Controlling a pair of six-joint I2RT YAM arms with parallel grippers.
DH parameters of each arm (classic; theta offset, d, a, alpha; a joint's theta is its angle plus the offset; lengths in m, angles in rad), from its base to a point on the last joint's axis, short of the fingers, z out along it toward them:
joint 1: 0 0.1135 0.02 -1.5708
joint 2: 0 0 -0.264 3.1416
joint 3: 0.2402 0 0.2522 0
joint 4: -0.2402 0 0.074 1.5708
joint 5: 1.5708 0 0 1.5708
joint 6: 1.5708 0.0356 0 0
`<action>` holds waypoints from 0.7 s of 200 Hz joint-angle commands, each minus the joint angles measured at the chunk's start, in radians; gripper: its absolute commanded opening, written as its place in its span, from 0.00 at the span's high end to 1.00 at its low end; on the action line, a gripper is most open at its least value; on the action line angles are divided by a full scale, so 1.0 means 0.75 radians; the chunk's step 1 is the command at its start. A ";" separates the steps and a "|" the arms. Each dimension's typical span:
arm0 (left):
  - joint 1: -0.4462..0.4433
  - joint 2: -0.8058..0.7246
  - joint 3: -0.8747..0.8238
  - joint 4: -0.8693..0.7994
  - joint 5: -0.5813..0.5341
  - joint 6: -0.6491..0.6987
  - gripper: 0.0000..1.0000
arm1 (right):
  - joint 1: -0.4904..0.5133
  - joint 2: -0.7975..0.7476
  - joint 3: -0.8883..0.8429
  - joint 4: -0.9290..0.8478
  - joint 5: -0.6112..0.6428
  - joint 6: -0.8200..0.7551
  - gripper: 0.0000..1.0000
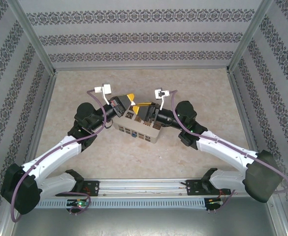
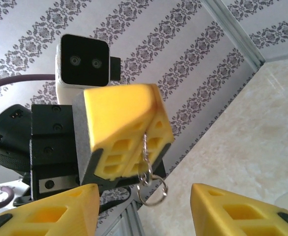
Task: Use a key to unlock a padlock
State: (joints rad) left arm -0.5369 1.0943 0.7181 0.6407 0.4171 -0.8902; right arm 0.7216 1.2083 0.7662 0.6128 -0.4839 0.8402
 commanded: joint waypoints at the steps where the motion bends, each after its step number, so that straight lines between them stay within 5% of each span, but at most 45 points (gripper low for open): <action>1: -0.018 0.010 0.022 0.076 0.019 0.004 1.00 | -0.007 0.018 0.054 0.085 -0.037 0.032 0.52; 82: -0.025 0.027 0.018 0.111 -0.005 -0.016 1.00 | -0.009 0.045 0.049 0.056 -0.040 0.018 0.71; 125: -0.026 0.028 0.028 0.096 -0.002 -0.018 1.00 | -0.017 0.034 0.048 0.007 -0.030 -0.020 1.00; 140: -0.024 -0.007 0.038 0.023 -0.035 0.010 0.92 | -0.018 0.006 0.054 -0.088 -0.019 -0.098 1.00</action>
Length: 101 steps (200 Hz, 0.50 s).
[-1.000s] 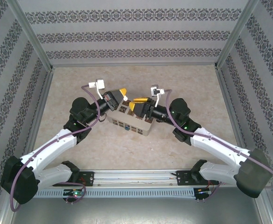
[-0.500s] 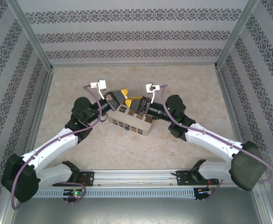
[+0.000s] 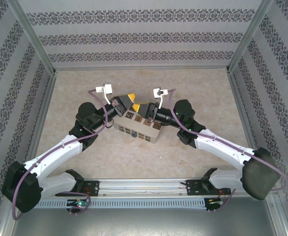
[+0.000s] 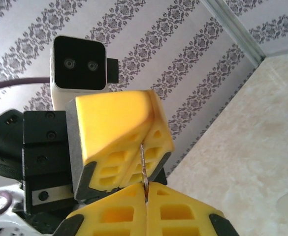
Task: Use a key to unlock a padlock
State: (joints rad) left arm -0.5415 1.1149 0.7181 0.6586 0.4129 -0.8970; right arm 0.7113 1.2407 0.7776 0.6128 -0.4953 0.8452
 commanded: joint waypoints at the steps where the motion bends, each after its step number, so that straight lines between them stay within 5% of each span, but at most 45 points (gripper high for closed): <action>1: -0.018 -0.038 0.038 -0.008 -0.031 0.023 0.91 | -0.005 -0.041 0.039 -0.098 -0.001 -0.112 1.00; 23: -0.019 -0.135 0.052 -0.172 -0.123 0.086 0.53 | -0.005 -0.110 0.045 -0.293 0.070 -0.294 1.00; 34: -0.018 -0.193 0.063 -0.296 -0.183 0.104 0.44 | -0.002 -0.147 0.054 -0.398 0.114 -0.412 1.00; 68: -0.016 -0.315 0.250 -0.952 -0.327 0.107 0.37 | 0.075 -0.244 0.108 -0.747 0.397 -0.955 1.00; 101: -0.018 -0.294 0.406 -1.421 -0.333 -0.053 0.29 | 0.166 -0.298 0.112 -0.803 0.643 -1.473 1.00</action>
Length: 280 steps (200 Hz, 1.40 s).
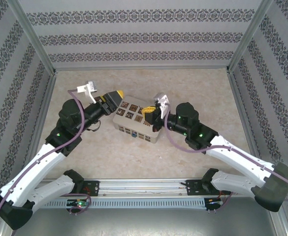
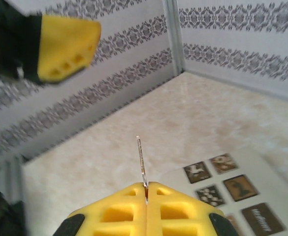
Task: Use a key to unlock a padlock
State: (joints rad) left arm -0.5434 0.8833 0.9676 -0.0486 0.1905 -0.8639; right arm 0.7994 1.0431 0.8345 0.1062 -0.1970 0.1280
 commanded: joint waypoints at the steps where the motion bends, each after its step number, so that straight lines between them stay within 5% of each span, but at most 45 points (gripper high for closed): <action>1: -0.017 0.015 0.075 -0.479 -0.031 -0.101 0.28 | 0.051 -0.035 0.037 -0.128 0.249 -0.531 1.00; 41: -0.042 0.058 0.068 -0.420 0.031 -0.450 0.23 | 0.117 0.015 0.102 -0.163 0.346 -0.924 1.00; 77: -0.086 0.206 0.189 -0.516 0.102 -0.567 0.26 | 0.146 0.066 0.164 -0.201 0.362 -1.069 1.00; 280: -0.145 0.318 0.098 -0.230 0.130 -0.683 0.93 | 0.216 0.166 0.264 -0.252 0.501 -1.127 1.00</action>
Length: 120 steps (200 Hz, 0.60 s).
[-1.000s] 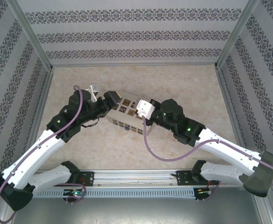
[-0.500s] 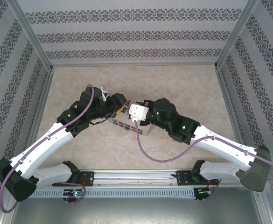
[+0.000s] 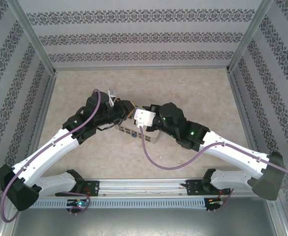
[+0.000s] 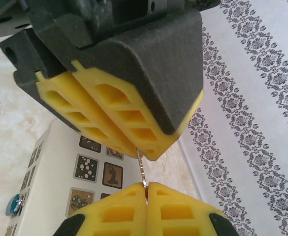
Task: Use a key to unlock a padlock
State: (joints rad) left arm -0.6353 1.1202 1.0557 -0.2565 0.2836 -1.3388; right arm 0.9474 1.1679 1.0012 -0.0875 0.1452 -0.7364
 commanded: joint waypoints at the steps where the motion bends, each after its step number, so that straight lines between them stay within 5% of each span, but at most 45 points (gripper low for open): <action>1: -0.022 0.003 -0.020 0.048 0.005 -0.050 0.93 | 0.019 -0.001 0.042 0.006 0.045 0.027 1.00; 23: -0.022 0.000 -0.027 0.059 -0.002 -0.044 1.00 | 0.019 -0.010 0.042 -0.024 0.048 0.050 0.97; 61: -0.023 -0.027 -0.033 0.042 -0.072 0.157 1.00 | -0.030 -0.085 0.027 -0.088 -0.101 0.232 0.65; 92: -0.006 -0.111 -0.066 -0.011 -0.119 0.508 1.00 | -0.227 -0.163 0.001 -0.133 -0.505 0.613 0.50; 120: 0.046 -0.208 -0.165 0.175 0.095 0.760 1.00 | -0.442 -0.187 -0.067 0.003 -0.988 1.062 0.44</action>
State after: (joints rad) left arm -0.6289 1.0279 0.9802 -0.2295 0.2451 -1.0126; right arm 0.7097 1.0462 0.9955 -0.1581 -0.2256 -0.3054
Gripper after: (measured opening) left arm 0.044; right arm 0.551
